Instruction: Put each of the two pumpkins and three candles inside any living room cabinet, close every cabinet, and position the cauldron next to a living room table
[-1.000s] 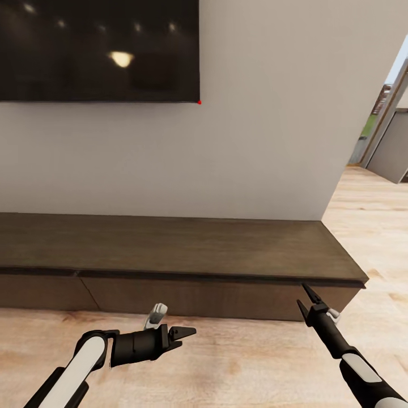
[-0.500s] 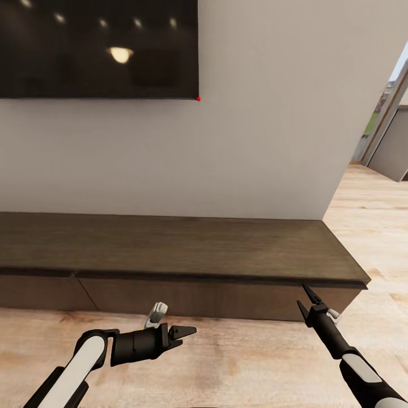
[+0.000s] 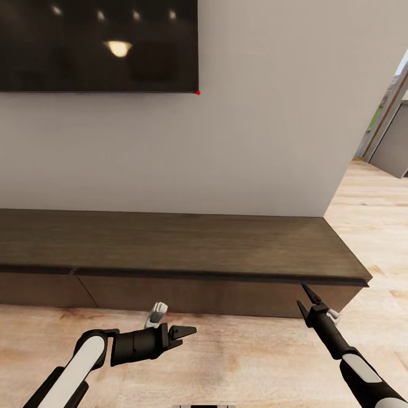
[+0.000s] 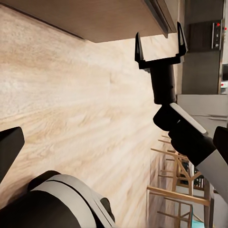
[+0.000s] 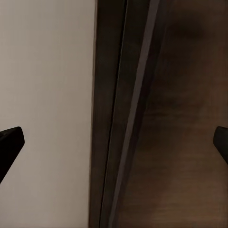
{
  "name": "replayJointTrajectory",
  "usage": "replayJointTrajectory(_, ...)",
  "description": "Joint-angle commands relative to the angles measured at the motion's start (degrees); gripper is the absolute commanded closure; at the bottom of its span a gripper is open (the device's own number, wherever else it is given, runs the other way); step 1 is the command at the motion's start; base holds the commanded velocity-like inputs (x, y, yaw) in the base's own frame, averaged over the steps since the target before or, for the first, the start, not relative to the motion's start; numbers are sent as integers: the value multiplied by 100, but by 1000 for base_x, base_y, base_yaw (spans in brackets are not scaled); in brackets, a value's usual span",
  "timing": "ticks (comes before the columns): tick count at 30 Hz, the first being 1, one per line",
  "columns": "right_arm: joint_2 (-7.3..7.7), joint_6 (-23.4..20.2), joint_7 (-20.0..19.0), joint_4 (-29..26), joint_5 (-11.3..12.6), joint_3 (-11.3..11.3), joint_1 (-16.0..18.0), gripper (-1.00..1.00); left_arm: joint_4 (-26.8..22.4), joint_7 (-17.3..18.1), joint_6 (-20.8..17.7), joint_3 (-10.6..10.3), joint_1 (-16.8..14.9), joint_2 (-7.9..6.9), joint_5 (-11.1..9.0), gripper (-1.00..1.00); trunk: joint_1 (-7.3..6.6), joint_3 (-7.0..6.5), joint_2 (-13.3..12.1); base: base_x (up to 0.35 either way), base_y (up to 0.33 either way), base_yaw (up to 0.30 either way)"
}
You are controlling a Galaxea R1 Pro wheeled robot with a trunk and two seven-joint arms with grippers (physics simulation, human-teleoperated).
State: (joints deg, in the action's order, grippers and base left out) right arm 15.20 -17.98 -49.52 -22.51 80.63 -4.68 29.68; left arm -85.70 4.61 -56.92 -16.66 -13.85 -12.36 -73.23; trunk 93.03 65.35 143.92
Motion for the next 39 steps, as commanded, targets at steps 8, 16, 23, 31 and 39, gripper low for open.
replayJointTrajectory(8, 0, -48, -5, 10, 50, -5, 5, -100, 0, 48, -10, -25, -3, -3, 45, -100, -1, 5, 2, 84, 0, 0)
replayJointTrajectory(16, 0, -40, -5, 10, 50, -2, 5, -100, 0, 48, -9, -46, -3, -3, 46, -100, -1, 5, 2, 125, 0, 0)
replayJointTrajectory(23, 0, -27, 15, 10, 50, -4, 4, -100, 0, 48, -7, -45, -3, -3, 46, -100, -1, 5, 2, 81, 0, 0)
replayJointTrajectory(31, -1, -22, 30, 10, 50, -3, 4, -100, 0, 48, -3, -45, -3, -3, 46, -100, -1, 5, 2, 12, 0, 0)
replayJointTrajectory(39, 0, -16, 36, 12, 50, -6, 3, -100, 0, 48, -5, -46, -3, -3, 46, -100, 4, 49, 4, 0, 0, 0)
